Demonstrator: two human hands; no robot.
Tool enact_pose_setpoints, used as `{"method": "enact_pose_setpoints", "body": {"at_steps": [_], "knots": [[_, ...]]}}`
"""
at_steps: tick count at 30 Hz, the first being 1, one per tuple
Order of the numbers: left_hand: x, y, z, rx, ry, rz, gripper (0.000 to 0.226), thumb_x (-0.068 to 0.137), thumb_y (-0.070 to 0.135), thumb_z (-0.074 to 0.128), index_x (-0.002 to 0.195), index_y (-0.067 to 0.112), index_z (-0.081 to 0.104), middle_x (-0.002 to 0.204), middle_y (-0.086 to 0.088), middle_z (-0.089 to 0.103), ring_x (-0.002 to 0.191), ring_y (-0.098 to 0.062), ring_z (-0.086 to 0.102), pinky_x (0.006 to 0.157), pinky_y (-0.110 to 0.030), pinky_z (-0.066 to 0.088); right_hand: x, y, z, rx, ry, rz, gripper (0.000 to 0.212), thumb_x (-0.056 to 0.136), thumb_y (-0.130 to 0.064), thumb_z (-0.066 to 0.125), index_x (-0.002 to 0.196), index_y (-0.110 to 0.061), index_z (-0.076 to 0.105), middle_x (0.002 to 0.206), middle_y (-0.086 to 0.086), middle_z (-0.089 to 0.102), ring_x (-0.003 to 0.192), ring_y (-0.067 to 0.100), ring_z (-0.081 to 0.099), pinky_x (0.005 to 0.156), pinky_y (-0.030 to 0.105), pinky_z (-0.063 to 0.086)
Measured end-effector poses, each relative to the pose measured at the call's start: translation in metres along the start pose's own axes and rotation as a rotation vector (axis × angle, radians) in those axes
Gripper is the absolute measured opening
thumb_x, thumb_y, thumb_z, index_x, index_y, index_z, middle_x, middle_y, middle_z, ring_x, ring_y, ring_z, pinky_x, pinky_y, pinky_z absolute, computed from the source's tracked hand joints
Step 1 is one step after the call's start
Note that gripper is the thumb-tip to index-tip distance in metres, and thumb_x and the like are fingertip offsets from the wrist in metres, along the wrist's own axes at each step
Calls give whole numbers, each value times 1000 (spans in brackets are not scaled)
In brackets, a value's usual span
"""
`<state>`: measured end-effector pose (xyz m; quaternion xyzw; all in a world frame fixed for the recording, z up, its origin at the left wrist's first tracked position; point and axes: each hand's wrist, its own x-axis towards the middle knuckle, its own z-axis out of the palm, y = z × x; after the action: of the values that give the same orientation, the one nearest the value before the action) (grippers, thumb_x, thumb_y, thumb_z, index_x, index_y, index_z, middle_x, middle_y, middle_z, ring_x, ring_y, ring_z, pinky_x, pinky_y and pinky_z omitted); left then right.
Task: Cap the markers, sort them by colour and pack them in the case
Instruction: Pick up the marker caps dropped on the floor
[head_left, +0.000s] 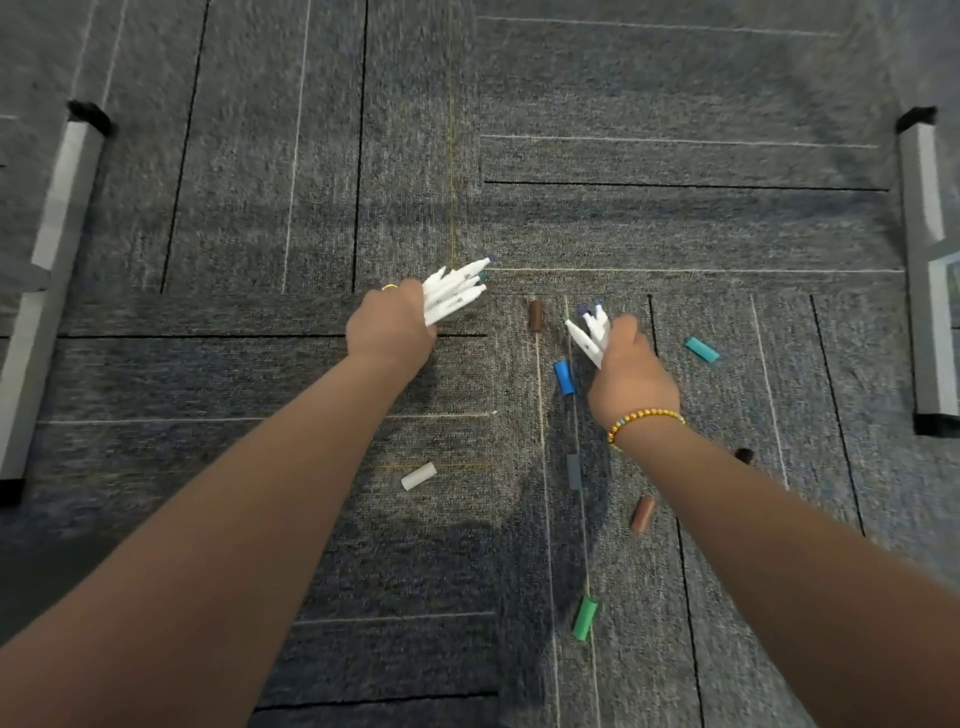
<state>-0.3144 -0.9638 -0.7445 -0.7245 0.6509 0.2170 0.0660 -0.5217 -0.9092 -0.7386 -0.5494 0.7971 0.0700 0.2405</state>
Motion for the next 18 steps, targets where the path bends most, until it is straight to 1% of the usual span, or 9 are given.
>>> {"method": "enact_pose_setpoints", "body": {"at_steps": [3, 5, 7, 8, 11, 12, 15, 16, 18], "knots": [[1, 2, -5, 138, -56, -21, 29, 89, 23, 61, 114, 9, 55, 93, -7, 53, 83, -22, 51, 63, -31, 45, 2, 0, 3, 98, -27, 78, 45, 89, -4, 54, 128, -4, 31, 121, 18, 52, 103, 36, 56, 75, 39, 44], [-3, 1, -6, 153, -101, -24, 37, 87, 28, 63, 118, 10, 55, 103, -9, 53, 96, -24, 51, 70, -35, 47, 2, -1, 2, 89, -44, 106, 36, 92, -13, 53, 123, -3, 38, 116, 18, 56, 102, 34, 57, 79, 40, 47], [-11, -1, -6, 105, -95, -19, 43, 87, 33, 63, 122, 10, 54, 111, -11, 52, 106, -26, 48, 77, -36, 47, -1, -4, 2, 91, -14, 102, 31, 94, -25, 51, 116, -4, 44, 107, 16, 61, 96, 33, 59, 76, 39, 49], [-17, -2, -8, 55, -82, -24, 44, 87, 33, 62, 122, 8, 53, 107, -10, 53, 103, -25, 49, 75, -35, 47, -5, -7, 2, 100, 19, 97, 31, 94, -28, 50, 113, -4, 45, 103, 16, 62, 93, 33, 60, 74, 38, 48], [-37, -2, -23, -254, -93, -111, 35, 92, 24, 55, 119, 2, 50, 85, -6, 51, 64, -16, 49, 50, -24, 40, -21, -24, -5, 177, 97, 50, 32, 94, -27, 48, 113, -2, 43, 97, 17, 61, 88, 34, 59, 74, 38, 48], [-45, -3, -30, -374, -98, -150, 34, 93, 21, 52, 121, 2, 49, 86, -6, 51, 58, -12, 45, 46, -23, 37, -29, -32, -10, 248, 103, 26, 31, 94, -24, 47, 114, -1, 41, 95, 16, 59, 85, 32, 58, 73, 38, 48], [-83, -8, -63, -631, -95, -221, 32, 94, 19, 50, 119, 0, 50, 92, -6, 58, 61, -9, 49, 48, -22, 42, -57, -63, -31, 583, 98, 35, 26, 95, -16, 45, 115, 1, 40, 91, 11, 54, 77, 26, 57, 67, 37, 50], [-97, -11, -75, -720, -102, -241, 30, 93, 19, 51, 118, 2, 50, 89, -4, 60, 64, -11, 52, 51, -24, 45, -68, -72, -41, 758, 55, 63, 23, 95, -13, 44, 114, 1, 39, 88, 11, 56, 71, 24, 60, 65, 39, 52], [-131, -16, -105, -874, -117, -289, 24, 92, 18, 52, 113, 6, 52, 87, -4, 62, 74, -16, 58, 56, -29, 49, -96, -90, -65, 1100, -115, 99, 16, 97, -7, 40, 111, 0, 38, 75, 11, 59, 50, 14, 62, 53, 32, 53]]}}
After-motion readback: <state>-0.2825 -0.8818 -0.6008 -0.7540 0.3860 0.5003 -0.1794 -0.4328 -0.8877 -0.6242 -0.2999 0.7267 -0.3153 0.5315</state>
